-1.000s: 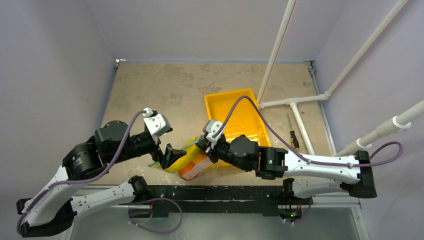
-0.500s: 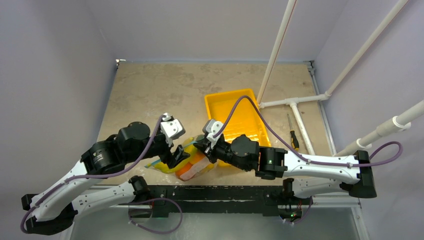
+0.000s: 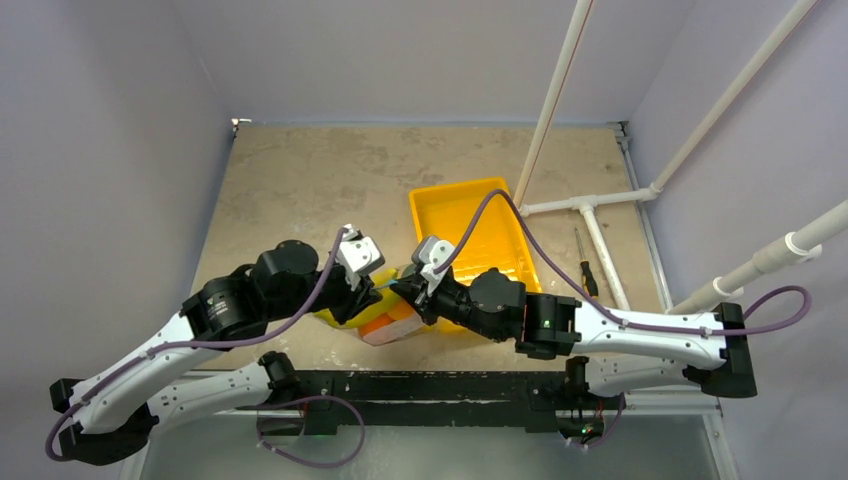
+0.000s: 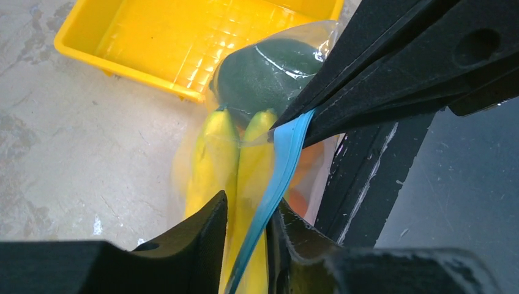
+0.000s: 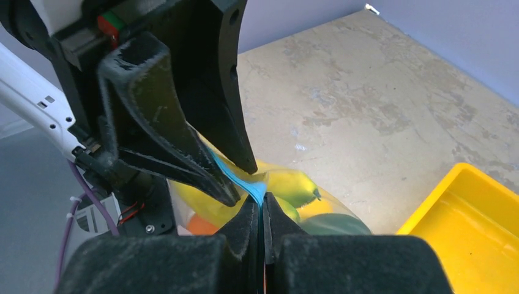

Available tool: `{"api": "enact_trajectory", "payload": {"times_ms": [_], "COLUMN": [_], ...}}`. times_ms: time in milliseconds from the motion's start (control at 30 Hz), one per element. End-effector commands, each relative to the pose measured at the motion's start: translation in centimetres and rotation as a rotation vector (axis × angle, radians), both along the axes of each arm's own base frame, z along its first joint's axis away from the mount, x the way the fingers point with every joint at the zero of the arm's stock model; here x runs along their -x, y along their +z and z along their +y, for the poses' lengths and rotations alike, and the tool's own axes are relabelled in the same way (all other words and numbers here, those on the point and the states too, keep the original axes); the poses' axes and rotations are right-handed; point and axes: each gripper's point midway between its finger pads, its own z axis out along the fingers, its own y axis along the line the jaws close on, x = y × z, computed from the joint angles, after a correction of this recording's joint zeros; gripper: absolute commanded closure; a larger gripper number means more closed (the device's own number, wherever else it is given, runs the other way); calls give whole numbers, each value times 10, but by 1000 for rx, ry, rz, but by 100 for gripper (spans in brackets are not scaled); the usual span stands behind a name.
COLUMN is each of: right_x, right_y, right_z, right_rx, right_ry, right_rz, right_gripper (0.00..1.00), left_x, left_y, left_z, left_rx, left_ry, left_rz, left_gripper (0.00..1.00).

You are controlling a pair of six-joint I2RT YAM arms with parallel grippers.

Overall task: Place the food in the zip-top bag and seal the zipper
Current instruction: Place the zipper food storage bag at the center of the board.

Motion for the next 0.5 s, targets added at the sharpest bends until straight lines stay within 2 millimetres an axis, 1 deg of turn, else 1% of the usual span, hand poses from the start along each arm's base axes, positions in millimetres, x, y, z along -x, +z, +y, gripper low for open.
{"api": "enact_trajectory", "payload": {"times_ms": [0, 67, 200, 300, 433, 467], "right_x": [4, 4, 4, 4, 1, 0], "right_y": [56, 55, 54, 53, 52, 51], "right_z": [-6, -7, -10, -13, -22, -25], "right_rx": [-193, -195, -199, -208, -218, -220], "right_ry": [12, 11, 9, 4, -26, -36], "right_rz": [-35, -34, -32, -30, -19, -17], "right_gripper": [100, 100, 100, 100, 100, 97], "left_x": [-6, -9, -12, -16, -25, -26], "left_y": [-6, -7, -9, -6, 4, 8], "left_z": [-7, -8, -9, -10, -5, -3], "left_rx": [-4, -12, -18, -15, -6, 2], "left_ry": [12, 23, 36, 50, 107, 118], "left_rz": [11, 8, 4, -2, -34, -45], "left_gripper": [81, 100, 100, 100, 100, 100]}}
